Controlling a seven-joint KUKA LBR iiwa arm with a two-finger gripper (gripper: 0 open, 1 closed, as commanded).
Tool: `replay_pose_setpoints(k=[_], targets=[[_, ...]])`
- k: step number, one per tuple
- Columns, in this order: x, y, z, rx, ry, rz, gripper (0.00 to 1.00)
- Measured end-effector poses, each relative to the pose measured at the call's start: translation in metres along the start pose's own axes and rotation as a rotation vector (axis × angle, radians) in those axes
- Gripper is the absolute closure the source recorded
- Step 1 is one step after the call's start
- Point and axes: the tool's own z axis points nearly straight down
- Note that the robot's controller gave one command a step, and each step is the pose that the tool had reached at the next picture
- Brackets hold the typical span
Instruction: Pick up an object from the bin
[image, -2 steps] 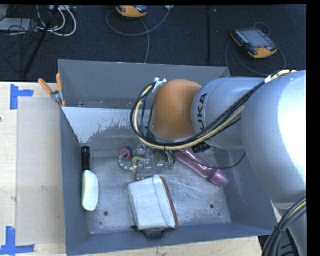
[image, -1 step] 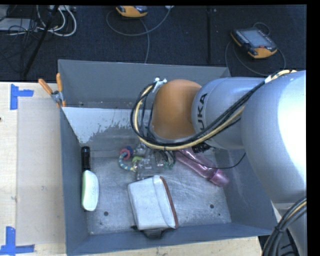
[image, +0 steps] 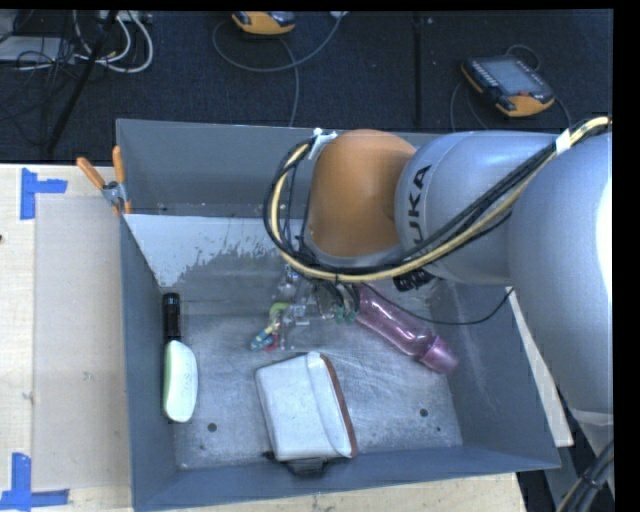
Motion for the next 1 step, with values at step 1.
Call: replay_pose_setpoints(k=[1], targets=[[0.0054, 0.0005, -0.0747, 0.0, 0.0, 0.011, 1.0]])
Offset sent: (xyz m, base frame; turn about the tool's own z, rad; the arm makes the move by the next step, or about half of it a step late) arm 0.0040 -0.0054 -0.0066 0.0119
